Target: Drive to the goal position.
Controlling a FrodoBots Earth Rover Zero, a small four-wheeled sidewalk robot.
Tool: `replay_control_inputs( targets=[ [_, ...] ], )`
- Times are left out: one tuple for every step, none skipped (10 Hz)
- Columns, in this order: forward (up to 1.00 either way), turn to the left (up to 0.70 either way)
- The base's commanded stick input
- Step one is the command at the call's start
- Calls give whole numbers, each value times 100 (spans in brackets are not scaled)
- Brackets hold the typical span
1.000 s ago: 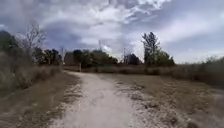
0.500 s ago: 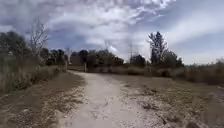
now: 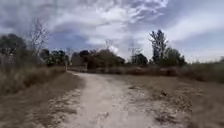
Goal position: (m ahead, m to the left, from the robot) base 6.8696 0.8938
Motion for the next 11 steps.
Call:
replay_control_inputs(
  targets=[
    [63, 19],
    [59, 27],
    [56, 36],
    [52, 44],
    [50, 47],
    [50, 38],
    [50, 29],
    [50, 20],
    [50, 11],
    [50, 2],
    [50, 0]
  ],
)
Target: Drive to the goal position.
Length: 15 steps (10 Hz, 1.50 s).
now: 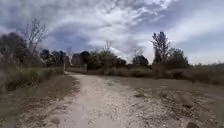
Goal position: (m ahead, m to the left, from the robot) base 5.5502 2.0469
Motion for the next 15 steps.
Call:
replay_control_inputs(
  targets=[
    [50, 0],
    [50, 0],
    [50, 0],
    [50, 0],
    [50, 0],
    [50, 0],
    [50, 0],
    [50, 0],
    [50, 0],
    [50, 0],
    [50, 0],
    [50, 0],
    [50, 38],
    [50, 50],
    [50, 50]
  ],
)
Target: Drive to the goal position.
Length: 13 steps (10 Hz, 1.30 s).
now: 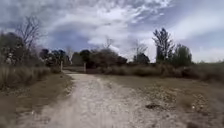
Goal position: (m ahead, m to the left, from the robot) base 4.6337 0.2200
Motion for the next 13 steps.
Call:
replay_control_inputs(
  targets=[
    [50, 30],
    [50, 10],
    [50, 2],
    [50, 0],
    [50, 0],
    [50, 0],
    [50, 0],
    [50, 0],
    [50, 0],
    [50, 0],
    [50, 0],
    [50, 0],
    [50, 0]
  ],
)
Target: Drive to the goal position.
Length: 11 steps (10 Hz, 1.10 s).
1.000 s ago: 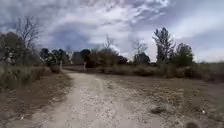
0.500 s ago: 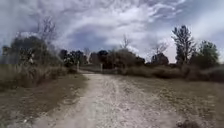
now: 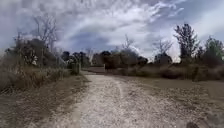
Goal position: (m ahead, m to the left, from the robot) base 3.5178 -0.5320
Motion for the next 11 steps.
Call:
replay_control_inputs(
  targets=[
    [50, 0],
    [50, 0],
    [50, 0],
    [50, 0],
    [50, 0],
    [50, 0],
    [50, 0],
    [50, 0],
    [50, 0],
    [50, 0],
    [50, 0]
  ],
)
